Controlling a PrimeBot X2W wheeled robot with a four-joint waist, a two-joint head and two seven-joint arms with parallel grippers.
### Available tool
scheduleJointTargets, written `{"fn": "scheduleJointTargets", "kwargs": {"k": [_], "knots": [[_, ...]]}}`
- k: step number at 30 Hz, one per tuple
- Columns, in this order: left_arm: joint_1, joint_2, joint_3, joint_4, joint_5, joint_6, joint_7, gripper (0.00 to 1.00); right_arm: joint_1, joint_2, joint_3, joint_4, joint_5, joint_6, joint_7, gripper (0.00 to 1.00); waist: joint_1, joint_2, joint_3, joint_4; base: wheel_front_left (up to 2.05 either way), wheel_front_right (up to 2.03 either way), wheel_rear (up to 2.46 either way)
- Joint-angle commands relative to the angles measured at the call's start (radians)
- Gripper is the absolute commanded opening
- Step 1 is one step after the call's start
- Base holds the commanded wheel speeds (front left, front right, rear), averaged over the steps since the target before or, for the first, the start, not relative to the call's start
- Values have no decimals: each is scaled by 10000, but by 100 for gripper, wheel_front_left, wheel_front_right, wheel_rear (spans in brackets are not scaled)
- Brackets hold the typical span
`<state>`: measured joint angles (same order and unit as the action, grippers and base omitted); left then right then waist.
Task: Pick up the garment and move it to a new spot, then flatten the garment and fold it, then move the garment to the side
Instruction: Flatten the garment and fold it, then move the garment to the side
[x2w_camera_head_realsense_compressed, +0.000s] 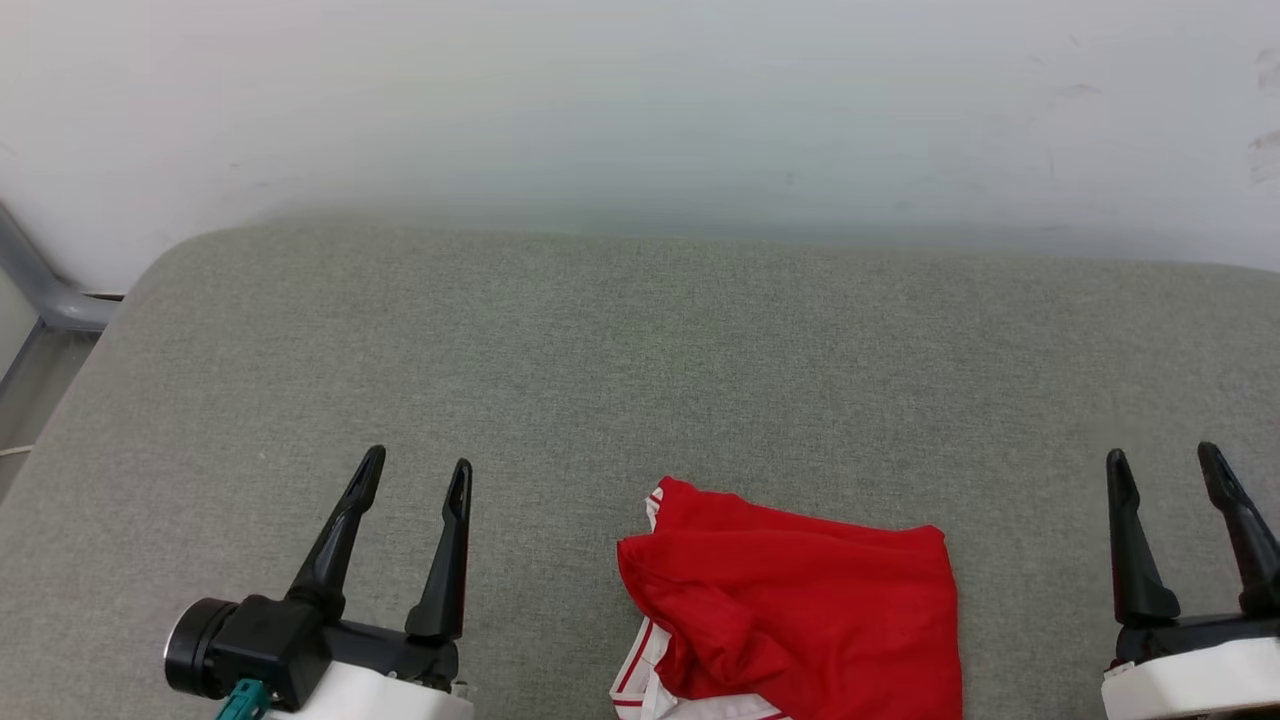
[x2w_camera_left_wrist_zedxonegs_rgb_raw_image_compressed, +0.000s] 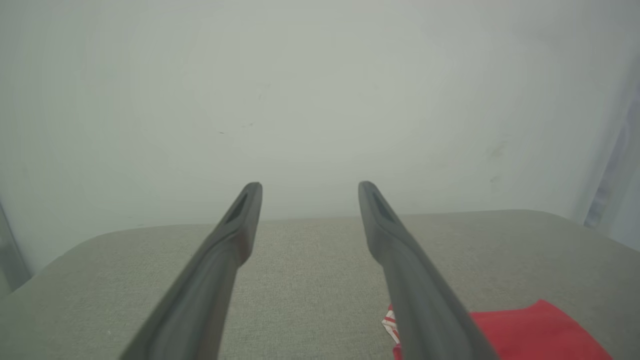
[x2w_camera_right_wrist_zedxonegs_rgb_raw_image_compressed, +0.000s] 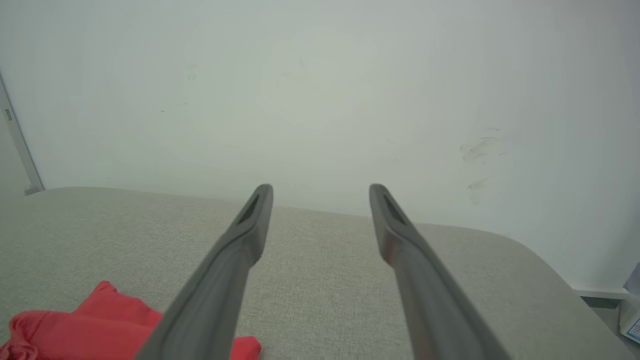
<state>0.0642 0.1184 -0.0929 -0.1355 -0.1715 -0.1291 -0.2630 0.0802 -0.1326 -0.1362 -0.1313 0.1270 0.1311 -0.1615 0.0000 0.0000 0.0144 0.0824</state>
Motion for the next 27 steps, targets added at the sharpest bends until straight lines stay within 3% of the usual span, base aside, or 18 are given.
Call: {"fn": "scheduleJointTargets", "kwargs": {"k": [1, 7, 22, 27], "knots": [[116, 51, -88, 109, -72, -18, -20, 100, 214, 210, -62, 89, -141, -9, -75, 100, 0, 0, -24, 17, 0, 0, 0], [122, 118, -257, 469, -184, -18, -20, 100, 285, 543, -119, 412, -190, -9, -202, 100, 0, 0, -75, 34, 0, 0, 0], [-79, 195, -343, 737, -346, -18, -20, 100, 78, 632, -61, 631, 244, -9, -158, 100, 0, 0, -66, -1, 0, 0, 0], [-121, 230, -453, 776, -276, -18, -20, 100, 168, 588, 180, 717, 784, -9, 546, 100, 0, 0, 15, 12, 0, 0, 0]]}}
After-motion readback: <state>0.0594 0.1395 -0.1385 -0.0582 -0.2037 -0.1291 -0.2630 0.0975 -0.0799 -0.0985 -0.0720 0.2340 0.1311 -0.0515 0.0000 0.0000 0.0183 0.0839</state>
